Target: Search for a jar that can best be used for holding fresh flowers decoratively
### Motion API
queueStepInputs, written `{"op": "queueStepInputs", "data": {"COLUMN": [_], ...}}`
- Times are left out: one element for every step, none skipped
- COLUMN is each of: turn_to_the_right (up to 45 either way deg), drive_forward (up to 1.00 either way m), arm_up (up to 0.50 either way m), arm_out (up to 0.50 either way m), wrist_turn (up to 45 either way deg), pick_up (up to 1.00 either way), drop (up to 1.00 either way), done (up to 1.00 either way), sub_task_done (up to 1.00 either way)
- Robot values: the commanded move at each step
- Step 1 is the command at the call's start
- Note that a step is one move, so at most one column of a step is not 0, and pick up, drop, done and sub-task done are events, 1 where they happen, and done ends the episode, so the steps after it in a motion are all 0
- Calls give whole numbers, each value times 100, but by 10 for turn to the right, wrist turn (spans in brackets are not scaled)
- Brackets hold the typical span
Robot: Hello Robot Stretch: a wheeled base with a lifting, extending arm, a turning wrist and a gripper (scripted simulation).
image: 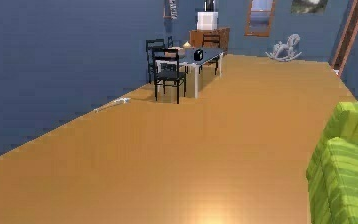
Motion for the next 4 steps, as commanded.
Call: {"op": "queueStepInputs", "data": {"turn_to_the_right": [0,240,0,0], "drive_forward": [30,0,100,90], "arm_up": [0,0,0,0], "arm_out": [0,0,0,0], "wrist_turn": [0,0,0,0], "pick_up": [0,0,0,0], "drop": [0,0,0,0], "done": [0,0,0,0], "sub_task_done": [0,0,0,0]}}
